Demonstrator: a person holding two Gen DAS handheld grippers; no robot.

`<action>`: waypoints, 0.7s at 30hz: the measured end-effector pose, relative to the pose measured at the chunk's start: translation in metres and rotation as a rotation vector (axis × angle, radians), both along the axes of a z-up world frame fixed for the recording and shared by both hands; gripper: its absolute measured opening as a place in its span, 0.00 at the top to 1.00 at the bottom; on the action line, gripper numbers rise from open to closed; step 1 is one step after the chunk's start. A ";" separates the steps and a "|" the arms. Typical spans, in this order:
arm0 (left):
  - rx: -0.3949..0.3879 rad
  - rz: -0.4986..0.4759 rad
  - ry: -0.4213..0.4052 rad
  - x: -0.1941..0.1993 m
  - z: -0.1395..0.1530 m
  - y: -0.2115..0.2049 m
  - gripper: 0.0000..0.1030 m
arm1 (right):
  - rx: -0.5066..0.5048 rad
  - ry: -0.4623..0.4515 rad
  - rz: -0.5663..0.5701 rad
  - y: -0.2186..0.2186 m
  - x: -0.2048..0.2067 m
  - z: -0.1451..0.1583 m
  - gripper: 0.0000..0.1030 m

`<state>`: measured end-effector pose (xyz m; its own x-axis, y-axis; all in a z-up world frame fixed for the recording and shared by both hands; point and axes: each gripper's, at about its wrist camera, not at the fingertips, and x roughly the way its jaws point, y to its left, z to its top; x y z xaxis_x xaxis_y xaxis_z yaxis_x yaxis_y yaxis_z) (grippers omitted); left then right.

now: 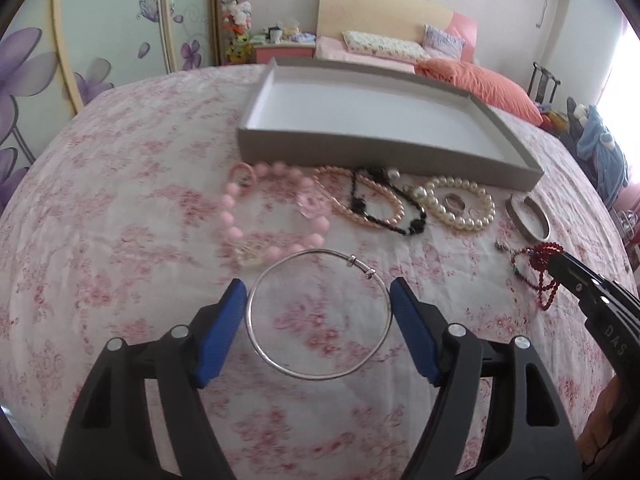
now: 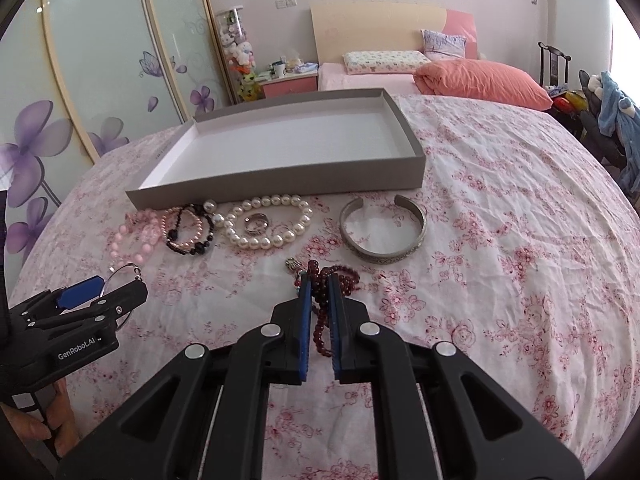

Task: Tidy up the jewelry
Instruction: 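Close the left tool on the thin silver bangle while the right tool holds the necklace, then carry the bangle with the left tool and necklace with the right tool into the tray, release both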

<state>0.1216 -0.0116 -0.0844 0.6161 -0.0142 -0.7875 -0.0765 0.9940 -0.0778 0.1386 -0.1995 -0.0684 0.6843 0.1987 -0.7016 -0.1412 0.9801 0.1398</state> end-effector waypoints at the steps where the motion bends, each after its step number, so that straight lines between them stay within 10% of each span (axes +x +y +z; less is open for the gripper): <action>1: 0.002 0.005 -0.016 -0.003 0.003 0.002 0.30 | 0.002 -0.008 0.002 0.001 -0.001 0.002 0.91; 21: 0.112 0.001 -0.346 -0.033 0.072 -0.005 0.30 | 0.027 -0.224 0.024 0.008 -0.013 0.059 0.91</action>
